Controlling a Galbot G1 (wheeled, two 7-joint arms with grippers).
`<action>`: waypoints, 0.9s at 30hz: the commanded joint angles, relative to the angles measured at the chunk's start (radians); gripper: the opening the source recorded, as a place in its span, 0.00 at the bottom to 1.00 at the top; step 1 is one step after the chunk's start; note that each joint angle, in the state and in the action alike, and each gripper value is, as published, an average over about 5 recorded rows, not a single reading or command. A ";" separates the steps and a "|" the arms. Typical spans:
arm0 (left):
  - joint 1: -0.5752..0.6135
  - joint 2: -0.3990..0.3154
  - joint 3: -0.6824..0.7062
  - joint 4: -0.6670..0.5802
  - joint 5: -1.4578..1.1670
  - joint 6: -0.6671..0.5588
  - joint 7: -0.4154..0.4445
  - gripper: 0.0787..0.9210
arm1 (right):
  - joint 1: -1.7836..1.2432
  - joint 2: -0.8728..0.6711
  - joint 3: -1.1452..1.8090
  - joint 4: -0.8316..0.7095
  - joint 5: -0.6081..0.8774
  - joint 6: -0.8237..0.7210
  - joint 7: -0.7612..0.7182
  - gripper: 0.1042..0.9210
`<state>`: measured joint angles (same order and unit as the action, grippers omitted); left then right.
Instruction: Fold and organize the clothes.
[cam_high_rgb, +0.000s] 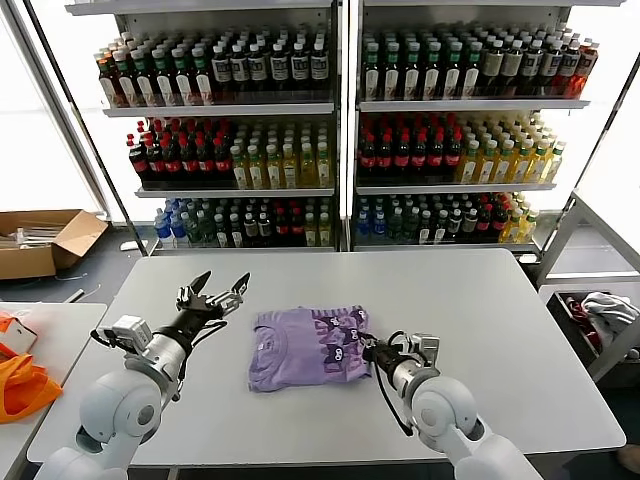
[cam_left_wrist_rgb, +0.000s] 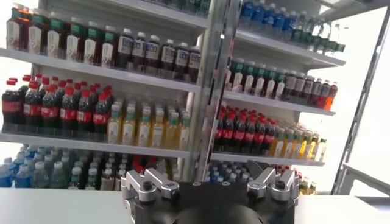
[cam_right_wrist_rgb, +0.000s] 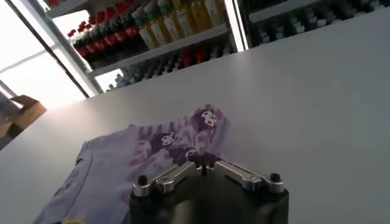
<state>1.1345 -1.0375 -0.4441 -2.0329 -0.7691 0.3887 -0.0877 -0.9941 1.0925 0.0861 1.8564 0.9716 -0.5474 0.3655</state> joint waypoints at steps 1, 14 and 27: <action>0.005 -0.009 -0.001 0.007 0.006 -0.003 0.007 0.88 | -0.105 -0.139 0.107 0.027 -0.097 -0.029 -0.133 0.01; 0.023 0.000 -0.029 -0.013 0.007 -0.002 0.009 0.88 | -0.081 -0.067 0.132 0.159 -0.323 0.100 -0.146 0.31; 0.046 -0.011 -0.034 -0.018 0.014 -0.006 0.016 0.88 | -0.122 0.032 -0.014 -0.029 -0.523 0.208 -0.150 0.74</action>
<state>1.1738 -1.0458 -0.4773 -2.0536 -0.7595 0.3844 -0.0769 -1.0559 1.0772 0.1353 1.9246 0.6095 -0.4227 0.2378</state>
